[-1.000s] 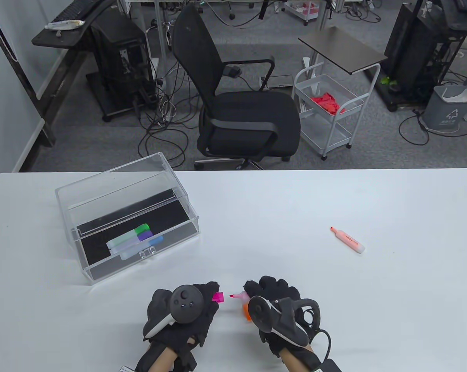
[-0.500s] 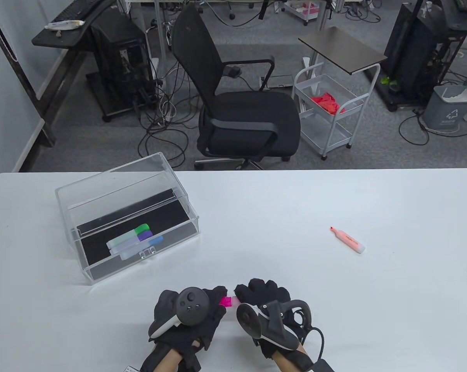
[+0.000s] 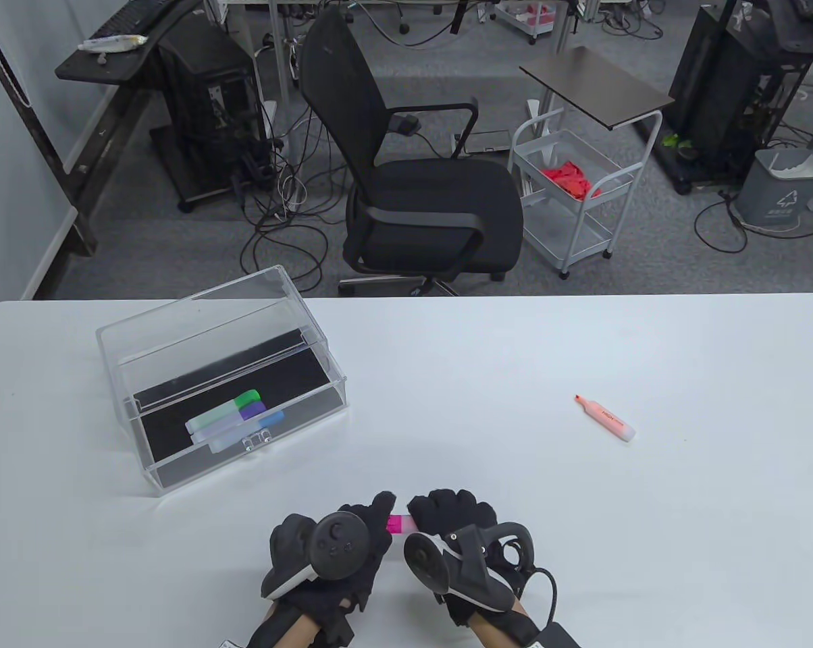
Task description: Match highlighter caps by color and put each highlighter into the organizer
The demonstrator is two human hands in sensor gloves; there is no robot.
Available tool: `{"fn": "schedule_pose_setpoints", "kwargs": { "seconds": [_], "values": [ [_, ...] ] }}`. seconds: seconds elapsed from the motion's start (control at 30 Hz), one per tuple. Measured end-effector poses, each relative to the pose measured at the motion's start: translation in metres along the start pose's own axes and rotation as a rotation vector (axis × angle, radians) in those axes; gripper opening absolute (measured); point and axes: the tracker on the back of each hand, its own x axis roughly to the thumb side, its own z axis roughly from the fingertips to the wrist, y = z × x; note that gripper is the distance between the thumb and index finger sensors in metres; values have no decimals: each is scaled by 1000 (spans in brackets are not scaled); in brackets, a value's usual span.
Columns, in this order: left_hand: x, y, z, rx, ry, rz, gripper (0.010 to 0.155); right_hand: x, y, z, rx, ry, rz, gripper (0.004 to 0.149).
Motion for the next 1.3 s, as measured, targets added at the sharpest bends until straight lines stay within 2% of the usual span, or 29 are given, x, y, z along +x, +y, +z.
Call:
{"fn": "schedule_pose_setpoints", "kwargs": {
  "seconds": [0.13,0.23,0.33,0.47,0.53,0.67,0.87,1.13,1.3],
  "values": [
    [-2,0,0,10,-12,25,64,3,-3,0,-30,-1,26,41],
    [-6,-1,1,-23,-11,22,63,5,-1,-1,11,2,19,42],
    [-12,-8,-2,-74,51,27,63,7,3,-4,78,16,62,45],
    [-15,-4,2,7,92,-78,81,7,4,-5,78,10,58,48],
    [-12,-1,5,34,74,-116,83,7,5,-5,82,5,79,50],
    [-3,-3,7,25,42,-136,80,9,11,-5,131,-8,49,56],
    [2,-8,5,-3,36,-163,73,12,7,-4,131,-30,10,62],
    [5,-17,1,-87,17,-246,66,6,13,-5,183,-47,-120,66],
    [10,-20,-1,-116,5,-293,66,2,13,-5,158,-50,-143,67]
  ]
}}
